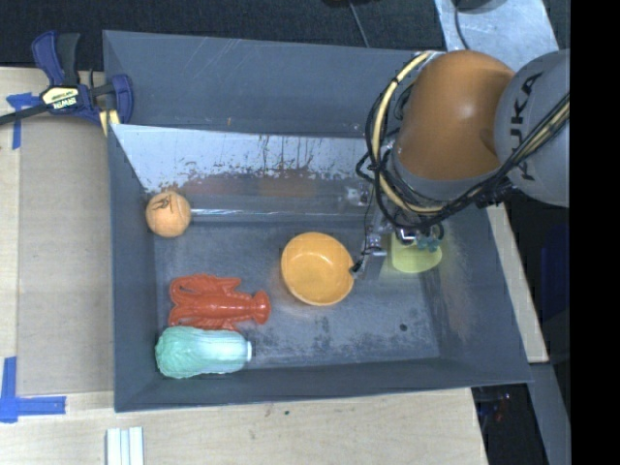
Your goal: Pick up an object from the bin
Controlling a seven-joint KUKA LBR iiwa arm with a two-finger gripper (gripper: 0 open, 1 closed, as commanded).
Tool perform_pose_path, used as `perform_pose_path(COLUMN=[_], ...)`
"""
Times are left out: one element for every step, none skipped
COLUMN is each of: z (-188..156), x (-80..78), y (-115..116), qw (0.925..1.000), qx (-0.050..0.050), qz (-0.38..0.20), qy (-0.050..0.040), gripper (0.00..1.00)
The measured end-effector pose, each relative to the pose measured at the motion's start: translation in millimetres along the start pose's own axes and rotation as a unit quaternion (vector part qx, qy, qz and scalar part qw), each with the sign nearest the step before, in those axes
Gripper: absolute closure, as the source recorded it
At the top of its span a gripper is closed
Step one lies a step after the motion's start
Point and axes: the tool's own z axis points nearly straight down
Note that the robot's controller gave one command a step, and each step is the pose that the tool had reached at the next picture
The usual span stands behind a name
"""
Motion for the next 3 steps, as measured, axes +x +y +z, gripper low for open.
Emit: perform_pose_path(z=[0,48,75], x=[0.0,7.5,-6.6], y=[0,19,13], qw=[1.0000,0.9960,0.9941], qx=[0.000,0.000,0.000], qz=[0.000,-0.089,-0.109], qy=[0.0000,-0.0006,-0.0015], gripper=[0.00,0.00,0.00])
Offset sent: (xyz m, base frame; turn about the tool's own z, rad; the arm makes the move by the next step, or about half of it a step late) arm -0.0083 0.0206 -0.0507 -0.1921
